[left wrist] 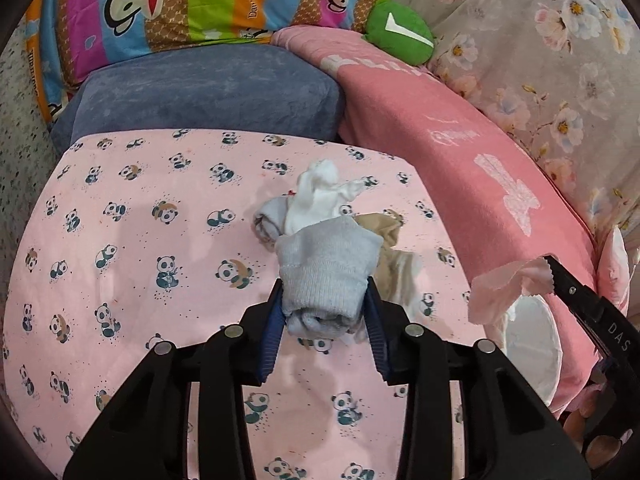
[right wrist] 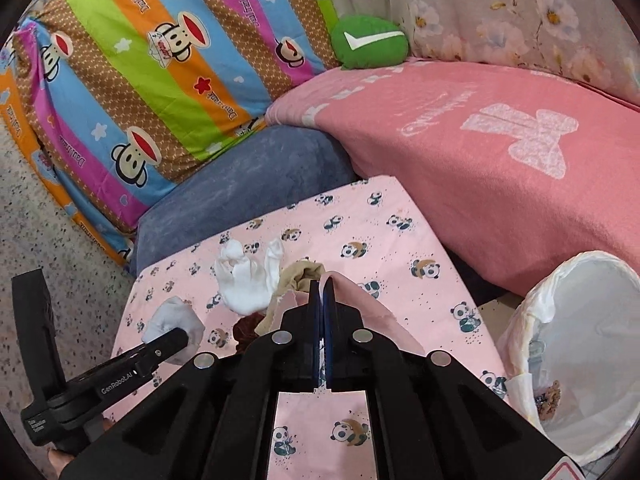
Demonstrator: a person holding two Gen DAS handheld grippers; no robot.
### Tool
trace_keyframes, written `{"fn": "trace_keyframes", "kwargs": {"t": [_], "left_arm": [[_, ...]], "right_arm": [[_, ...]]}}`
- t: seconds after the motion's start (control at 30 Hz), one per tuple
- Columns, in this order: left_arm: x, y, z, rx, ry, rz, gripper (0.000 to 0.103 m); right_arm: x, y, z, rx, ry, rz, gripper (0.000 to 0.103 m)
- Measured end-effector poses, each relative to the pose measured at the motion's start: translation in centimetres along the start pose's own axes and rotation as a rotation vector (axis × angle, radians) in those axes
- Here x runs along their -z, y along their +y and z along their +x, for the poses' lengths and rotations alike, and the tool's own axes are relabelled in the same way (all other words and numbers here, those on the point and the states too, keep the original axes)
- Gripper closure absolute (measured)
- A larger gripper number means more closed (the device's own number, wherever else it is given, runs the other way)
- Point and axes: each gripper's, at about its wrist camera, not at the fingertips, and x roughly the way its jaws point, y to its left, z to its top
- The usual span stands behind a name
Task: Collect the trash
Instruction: 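Grasp the grey rolled sock with the left gripper while the right gripper grasps the pink tissue, then carry the grey sock and pink tissue over the white bin and open both grippers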
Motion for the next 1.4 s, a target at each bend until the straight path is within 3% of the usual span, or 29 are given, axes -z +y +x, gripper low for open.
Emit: {"fn": "trace_keyframes", "kwargs": {"t": [0.2, 0.6, 0.97, 1.4], "left_arm": [[0.4, -4.2, -1.6, 0.033, -0.021, 0.065, 0.067], [2.5, -13.4, -2.4, 0.092, -0.02, 0.221, 0.067], [5.4, -21.1, -1.0, 0.134, 0.021, 0.342, 0.067], [7.3, -26.6, 1.9, 0.2, 0.094, 0.423, 0.065]], "right_arm": [[-1.3, -1.5, -4.8, 0.019, -0.069, 0.012, 0.1], [-0.9, -9.4, -12.1, 0.101, -0.136, 0.11, 0.1], [0.9, -16.4, -14.7, 0.161, -0.14, 0.195, 0.1], [2.1, -21.7, -15.0, 0.199, -0.121, 0.251, 0.1]]}}
